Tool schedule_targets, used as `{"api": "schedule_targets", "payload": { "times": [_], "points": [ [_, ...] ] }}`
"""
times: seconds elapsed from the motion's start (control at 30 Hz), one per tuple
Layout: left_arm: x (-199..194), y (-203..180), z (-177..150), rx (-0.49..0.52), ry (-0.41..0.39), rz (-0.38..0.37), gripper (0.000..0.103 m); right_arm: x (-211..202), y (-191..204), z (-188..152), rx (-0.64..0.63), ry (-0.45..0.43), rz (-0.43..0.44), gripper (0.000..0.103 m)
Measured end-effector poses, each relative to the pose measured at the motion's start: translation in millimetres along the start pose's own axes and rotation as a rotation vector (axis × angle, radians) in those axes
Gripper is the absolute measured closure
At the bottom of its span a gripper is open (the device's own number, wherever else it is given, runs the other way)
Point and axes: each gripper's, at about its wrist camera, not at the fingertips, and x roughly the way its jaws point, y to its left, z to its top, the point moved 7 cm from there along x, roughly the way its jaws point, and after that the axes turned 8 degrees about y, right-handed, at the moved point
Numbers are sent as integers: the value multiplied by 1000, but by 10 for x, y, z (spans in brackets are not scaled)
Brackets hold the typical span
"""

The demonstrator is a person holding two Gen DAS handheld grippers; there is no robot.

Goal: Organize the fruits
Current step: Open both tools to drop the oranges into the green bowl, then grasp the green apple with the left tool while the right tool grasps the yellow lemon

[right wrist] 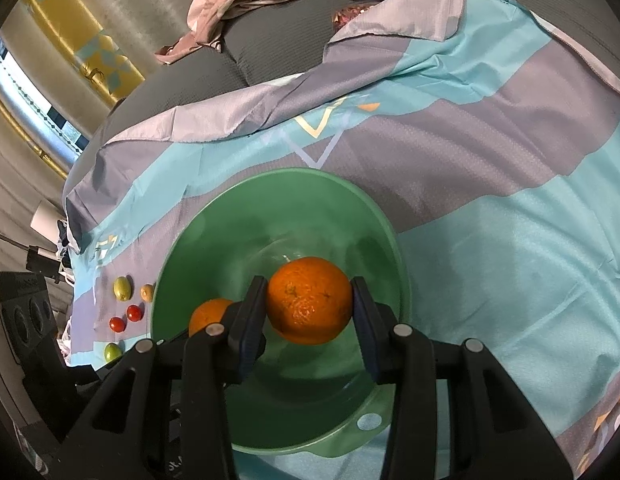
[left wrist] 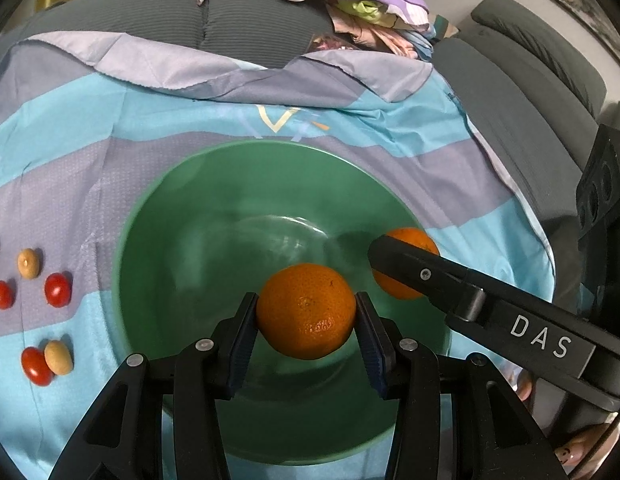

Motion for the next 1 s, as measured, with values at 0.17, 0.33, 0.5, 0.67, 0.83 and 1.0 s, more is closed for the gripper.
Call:
{"api": "schedule_targets", "payload": {
  "times": [0.17,0.33,0.5,0.67,0.83,1.0],
  "points": [
    [-23,22,-16,-15,8,-3,55,4,11,-3,3,1,7,58],
    [-218,55,-33,-29,-20,-36,55,-55,121,-13,-5,-18,56,36],
    [-589,171,-66,-48,-77,-40,55,-152,286,-27,-37,-53,64,36],
    [-1038,539,-152,-100,-138,-7,53,-178,496,-58,-87,-69,51,36],
    [-1472,1120,-308,-167,-184,105,52,-191,833,-141,-165,-85,60,36],
    [-1869,1919,-564,-272,-222,277,52,-129,1292,-310,-266,-57,117,36]
  ]
}}
